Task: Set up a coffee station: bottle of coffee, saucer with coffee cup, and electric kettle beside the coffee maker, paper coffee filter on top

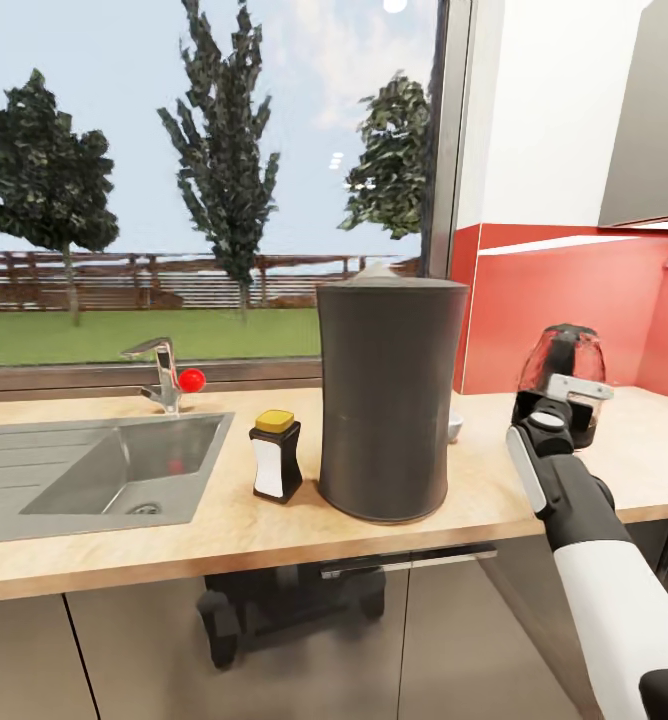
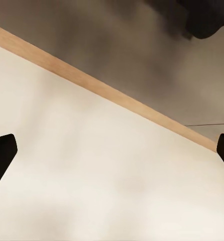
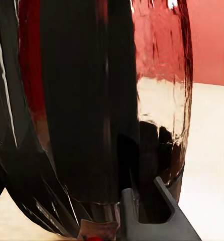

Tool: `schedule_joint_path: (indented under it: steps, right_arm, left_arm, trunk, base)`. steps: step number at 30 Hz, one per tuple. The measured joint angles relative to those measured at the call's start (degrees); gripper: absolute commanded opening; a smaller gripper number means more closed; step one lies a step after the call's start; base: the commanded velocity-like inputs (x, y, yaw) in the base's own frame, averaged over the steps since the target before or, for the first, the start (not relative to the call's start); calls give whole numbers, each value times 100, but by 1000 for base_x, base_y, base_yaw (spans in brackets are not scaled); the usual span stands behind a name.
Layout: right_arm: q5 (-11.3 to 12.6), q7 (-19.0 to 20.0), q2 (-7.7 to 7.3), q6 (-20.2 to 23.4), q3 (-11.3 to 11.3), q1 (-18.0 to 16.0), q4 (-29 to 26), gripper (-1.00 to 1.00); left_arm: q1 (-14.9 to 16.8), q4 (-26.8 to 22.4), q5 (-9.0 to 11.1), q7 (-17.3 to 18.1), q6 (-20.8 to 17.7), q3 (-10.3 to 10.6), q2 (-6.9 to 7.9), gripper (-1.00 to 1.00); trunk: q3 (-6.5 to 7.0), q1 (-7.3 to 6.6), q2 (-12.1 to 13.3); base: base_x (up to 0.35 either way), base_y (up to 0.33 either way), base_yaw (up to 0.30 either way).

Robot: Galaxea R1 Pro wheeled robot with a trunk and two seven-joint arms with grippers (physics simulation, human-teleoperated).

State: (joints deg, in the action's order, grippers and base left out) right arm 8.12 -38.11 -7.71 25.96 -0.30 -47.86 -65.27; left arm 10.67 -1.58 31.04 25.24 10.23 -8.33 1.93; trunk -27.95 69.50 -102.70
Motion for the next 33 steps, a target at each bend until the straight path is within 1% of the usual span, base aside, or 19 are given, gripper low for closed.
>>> schedule_joint_path:
  steps: [1,2,3,4,7,9,11,13,19,22,24,29,33]
  right_arm:
    - [-37,30,-38,21,1,-1,-85,-100]
    - [0,101,-64,24,3,2,-143,-100]
    - [27,253,-90,20,7,5,-194,-100]
    - [7,307,-103,41,3,7,-205,-100]
    - [4,627,-221,45,-1,9,-237,-100]
    - [7,944,-280,36,-2,12,-267,-100]
    - [-12,1420,-410,42,-12,51,-386,-100]
    - [-13,1590,-453,49,-19,76,-418,-100]
    - [-15,1766,-478,29,-21,101,-460,-100]
    - [6,2197,-492,12,-30,107,-479,-100]
    - [-25,2345,-528,18,-45,134,-481,-100]
    - [-36,2477,-619,13,-55,195,-555,-100]
    - [-32,2503,-642,13,-57,227,-633,-100]
  left_arm:
    - [0,0,-1,2,0,0,0,100]
    - [0,0,1,2,0,0,0,100]
    - [0,-1,1,2,0,0,0,100]
    - [0,-2,1,3,0,0,0,100]
    - [0,-1,-1,6,0,0,0,100]
    - [0,0,-1,6,0,0,0,100]
    - [0,0,0,7,0,0,0,100]
    - [0,0,-1,4,0,0,0,100]
    - [0,0,-1,5,0,0,0,100]
    - [1,0,-1,6,0,0,0,100]
    - [0,-1,-1,7,0,0,0,100]
    - [0,0,-1,7,0,0,0,100]
    - [0,-2,-1,6,0,0,0,100]
  trunk:
    - [0,0,0]
    - [0,0,0]
    - [0,0,0]
    - [0,0,0]
    - [0,0,0]
    - [0,0,0]
    - [0,0,0]
    - [0,0,0]
    - [0,0,0]
    - [0,2,0]
    - [-1,3,1]
    - [0,1,0]
    - [0,1,0]
  base:
    - [0,0,0]
    - [0,0,0]
    - [0,0,0]
    - [0,0,0]
    - [0,0,0]
    - [0,0,0]
    - [0,0,0]
    - [0,0,0]
    - [-1,0,0]
    - [-130,0,0]
    - [-245,0,0]
    - [-142,0,0]
    - [-115,0,0]
